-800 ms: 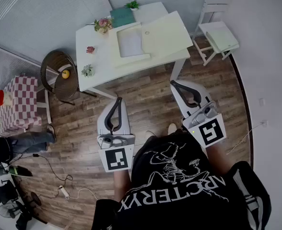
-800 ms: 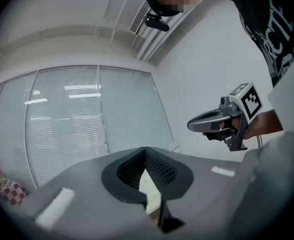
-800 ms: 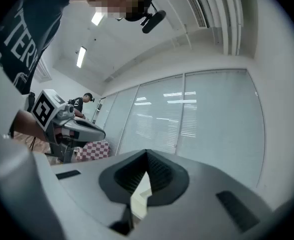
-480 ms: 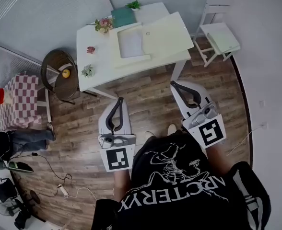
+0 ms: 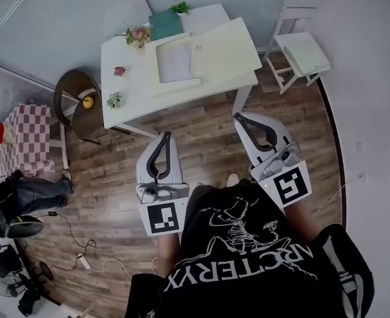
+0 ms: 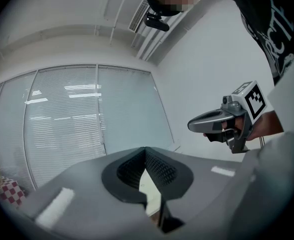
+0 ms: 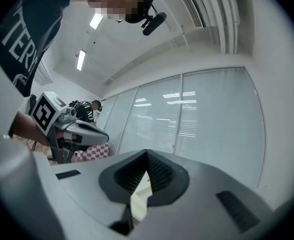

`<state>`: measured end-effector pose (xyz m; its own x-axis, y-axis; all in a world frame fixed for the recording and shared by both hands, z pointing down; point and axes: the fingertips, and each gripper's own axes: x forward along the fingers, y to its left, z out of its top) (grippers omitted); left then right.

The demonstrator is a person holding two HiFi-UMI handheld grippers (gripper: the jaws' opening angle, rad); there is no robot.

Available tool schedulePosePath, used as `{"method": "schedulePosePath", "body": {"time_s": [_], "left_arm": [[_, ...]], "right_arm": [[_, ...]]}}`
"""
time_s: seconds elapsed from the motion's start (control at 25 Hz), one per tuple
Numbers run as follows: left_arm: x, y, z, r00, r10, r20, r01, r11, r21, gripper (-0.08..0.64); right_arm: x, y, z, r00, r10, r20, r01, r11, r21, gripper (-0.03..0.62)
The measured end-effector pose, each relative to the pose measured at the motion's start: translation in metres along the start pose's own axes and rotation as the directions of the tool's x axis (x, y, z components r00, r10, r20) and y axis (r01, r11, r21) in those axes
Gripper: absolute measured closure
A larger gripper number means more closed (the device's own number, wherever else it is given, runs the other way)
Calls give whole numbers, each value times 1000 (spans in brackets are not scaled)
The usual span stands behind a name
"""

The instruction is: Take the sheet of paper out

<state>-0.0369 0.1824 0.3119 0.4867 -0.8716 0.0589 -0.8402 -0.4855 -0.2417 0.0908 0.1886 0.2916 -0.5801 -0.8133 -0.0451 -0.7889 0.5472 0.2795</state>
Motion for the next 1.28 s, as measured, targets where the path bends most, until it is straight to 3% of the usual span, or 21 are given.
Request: {"method": "schedulePosePath", "body": {"time_s": [0.2,0.44,0.6,0.76,0.88,1.0,1.28], "left_arm": [[12,-21,-3,1000,6,-31,-4,999,40,548],[45,-4,-14,999,15,-44,-14,1000,28,548],[76,30,-32,998,5,-58,-3,1000,22,548],[116,78,-47,997,-34,-65,34,999,-1,548],[151,116,-48,995,-92,-34,91,995,-34,548],[180,151,-53,988,-147,-37,147,989,-18,548],[219,205,-70,981,-187,-50,186,982,-28,548]], "right_arm": [[-10,-26,-9,1000,-3,11,3,1000,-1,584],[22,-43,-28,1000,11,-2,-11,1000,16,584],[73,-47,-40,999,34,-17,-34,999,35,584],[132,-65,-39,1000,6,-12,-5,993,121,584],[183,-83,-36,999,-32,-28,34,996,84,584],[233,-94,-36,997,-64,-40,66,996,52,584],[291,-99,-45,990,-110,-84,113,993,33,584]]}}
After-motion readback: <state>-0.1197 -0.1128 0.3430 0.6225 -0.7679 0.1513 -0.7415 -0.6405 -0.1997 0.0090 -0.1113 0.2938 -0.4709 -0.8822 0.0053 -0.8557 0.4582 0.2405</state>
